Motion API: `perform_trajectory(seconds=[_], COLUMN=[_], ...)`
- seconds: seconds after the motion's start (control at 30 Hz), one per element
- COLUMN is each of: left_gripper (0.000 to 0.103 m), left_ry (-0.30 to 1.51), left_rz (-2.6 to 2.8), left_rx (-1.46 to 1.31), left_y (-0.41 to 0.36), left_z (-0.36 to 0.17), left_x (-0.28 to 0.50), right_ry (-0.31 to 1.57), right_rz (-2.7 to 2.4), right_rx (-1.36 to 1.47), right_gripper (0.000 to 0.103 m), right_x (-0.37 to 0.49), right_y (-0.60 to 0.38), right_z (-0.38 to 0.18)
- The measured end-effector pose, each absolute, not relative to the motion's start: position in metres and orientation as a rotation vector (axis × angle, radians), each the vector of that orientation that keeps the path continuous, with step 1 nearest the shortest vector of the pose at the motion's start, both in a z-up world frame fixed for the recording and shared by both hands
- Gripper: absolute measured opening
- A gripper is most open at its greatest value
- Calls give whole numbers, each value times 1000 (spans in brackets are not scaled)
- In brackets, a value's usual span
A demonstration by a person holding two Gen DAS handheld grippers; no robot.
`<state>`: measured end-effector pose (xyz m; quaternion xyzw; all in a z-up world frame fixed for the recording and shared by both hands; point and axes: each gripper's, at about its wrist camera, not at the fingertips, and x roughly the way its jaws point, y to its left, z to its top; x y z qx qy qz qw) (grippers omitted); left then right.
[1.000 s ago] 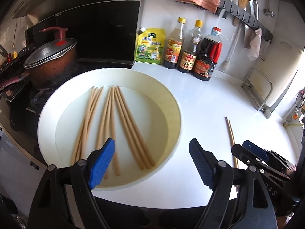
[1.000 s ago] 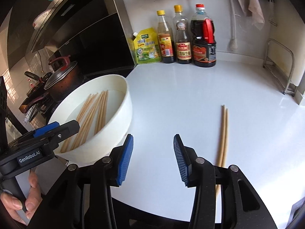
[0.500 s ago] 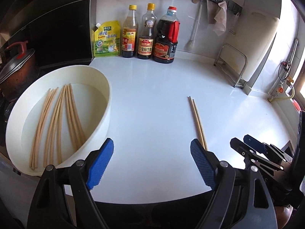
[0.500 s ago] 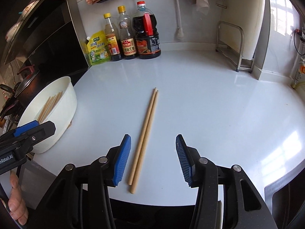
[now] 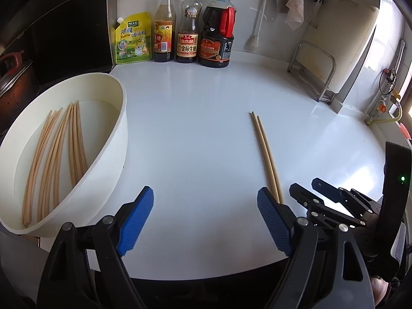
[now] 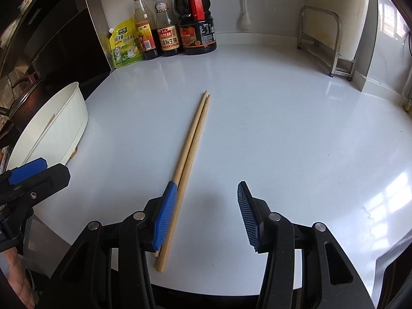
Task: Organize utensils
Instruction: 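Move both open tools back over the last chopsticks on the counter, then close the right tool on one chopstick while the left tool grasps the other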
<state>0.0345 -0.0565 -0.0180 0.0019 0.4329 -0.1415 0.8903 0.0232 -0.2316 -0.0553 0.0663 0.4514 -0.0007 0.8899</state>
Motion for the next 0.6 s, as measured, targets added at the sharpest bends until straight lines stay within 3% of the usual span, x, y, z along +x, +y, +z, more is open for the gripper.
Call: perform_trajectory(seconds=[0.6], left_gripper=[81], left_ry=[938], left_rz=[-300], left_rx=[-21], left_y=[-57], left_z=[-27], left_x=[43], right_ry=[970], right_rz=[-31], right_rx=[40], right_gripper=[47], right_x=[38], right_y=[-218], right_z=[-69])
